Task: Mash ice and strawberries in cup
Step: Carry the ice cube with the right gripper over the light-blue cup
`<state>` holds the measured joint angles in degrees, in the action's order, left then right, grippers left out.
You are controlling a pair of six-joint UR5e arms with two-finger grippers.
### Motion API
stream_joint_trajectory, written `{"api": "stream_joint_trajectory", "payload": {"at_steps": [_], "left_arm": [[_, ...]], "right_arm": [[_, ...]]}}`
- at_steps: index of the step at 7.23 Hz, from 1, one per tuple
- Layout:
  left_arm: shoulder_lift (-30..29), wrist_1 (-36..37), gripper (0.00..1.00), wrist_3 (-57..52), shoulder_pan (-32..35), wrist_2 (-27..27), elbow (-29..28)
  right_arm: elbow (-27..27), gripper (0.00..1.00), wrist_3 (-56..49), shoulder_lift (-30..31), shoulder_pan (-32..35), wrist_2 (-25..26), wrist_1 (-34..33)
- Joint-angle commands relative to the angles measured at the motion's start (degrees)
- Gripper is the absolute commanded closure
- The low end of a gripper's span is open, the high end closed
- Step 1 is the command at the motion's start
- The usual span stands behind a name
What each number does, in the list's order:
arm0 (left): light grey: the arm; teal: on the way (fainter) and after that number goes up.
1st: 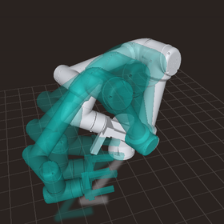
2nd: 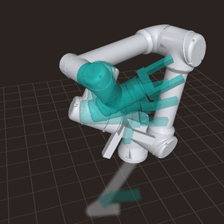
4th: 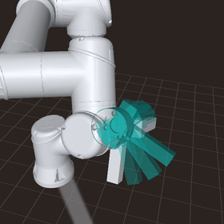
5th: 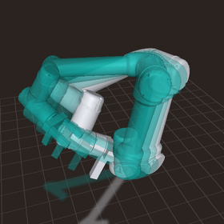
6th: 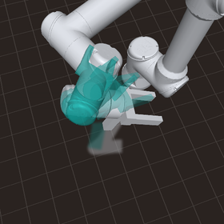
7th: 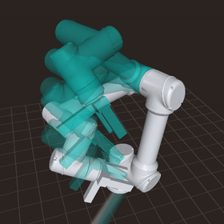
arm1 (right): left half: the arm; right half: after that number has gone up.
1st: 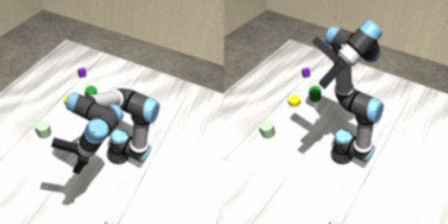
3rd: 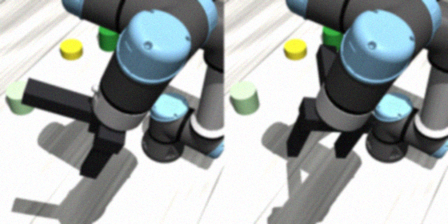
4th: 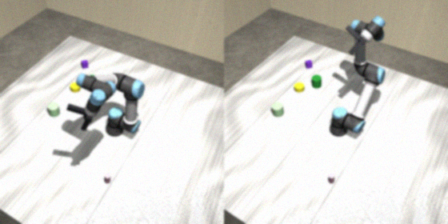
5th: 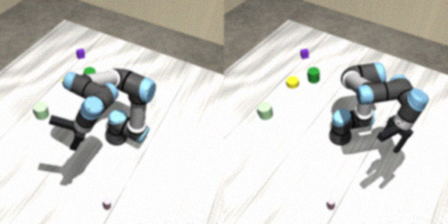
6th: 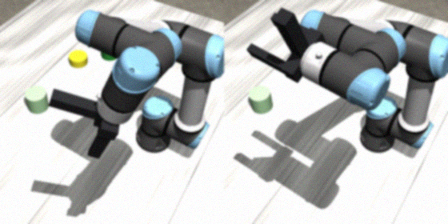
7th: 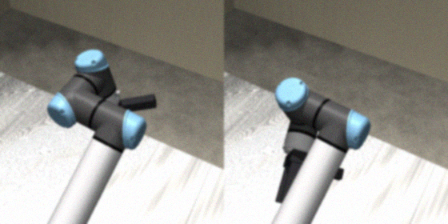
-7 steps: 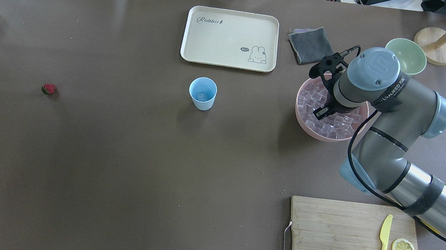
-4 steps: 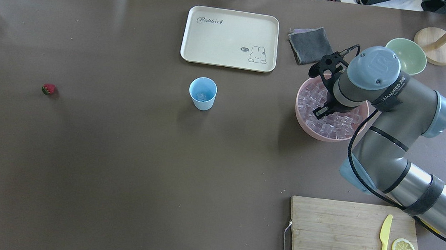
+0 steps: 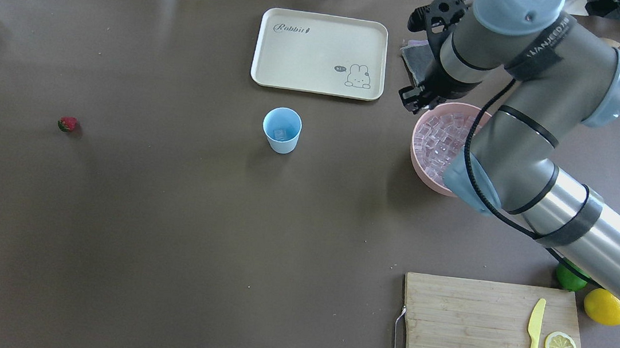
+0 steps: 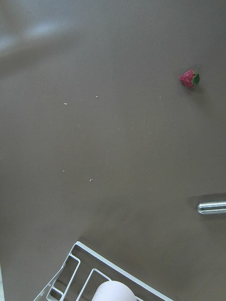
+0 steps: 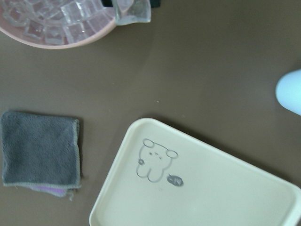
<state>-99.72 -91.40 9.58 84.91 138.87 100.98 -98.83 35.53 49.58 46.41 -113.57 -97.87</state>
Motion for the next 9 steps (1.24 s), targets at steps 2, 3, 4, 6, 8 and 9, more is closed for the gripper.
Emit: {"api": "stream_joint_trajectory", "payload": {"at_steps": [2, 3, 4, 6, 8, 9], "left_arm": [[0.0, -0.1, 0.02, -0.1, 0.0, 0.0, 0.0], [0.0, -0.1, 0.02, -0.2, 0.0, 0.0, 0.0], [0.1, -0.1, 0.02, -0.3, 0.0, -0.1, -0.2], [0.8, -0.2, 0.02, -0.4, -1.0, 0.0, 0.1], [3.5, -4.5, 0.02, -0.4, -1.1, -0.1, 0.0], [4.9, -7.9, 0.02, 0.0, -1.1, 0.0, -0.1]], "right_arm": [[7.8, 1.0, 14.3, -15.4, -6.0, 4.5, -5.6], [13.7, 1.0, 17.6, -20.2, -7.5, 5.5, -5.3], [15.8, 1.0, 19.0, -20.9, -9.7, 7.6, -3.5], [21.6, 1.0, 21.3, -21.4, -11.7, 11.3, 3.0], [23.5, 1.0, 21.1, -21.4, -12.4, 12.2, 3.5], [23.5, 1.0, 21.2, -21.5, -12.9, 12.4, 3.5]]}}
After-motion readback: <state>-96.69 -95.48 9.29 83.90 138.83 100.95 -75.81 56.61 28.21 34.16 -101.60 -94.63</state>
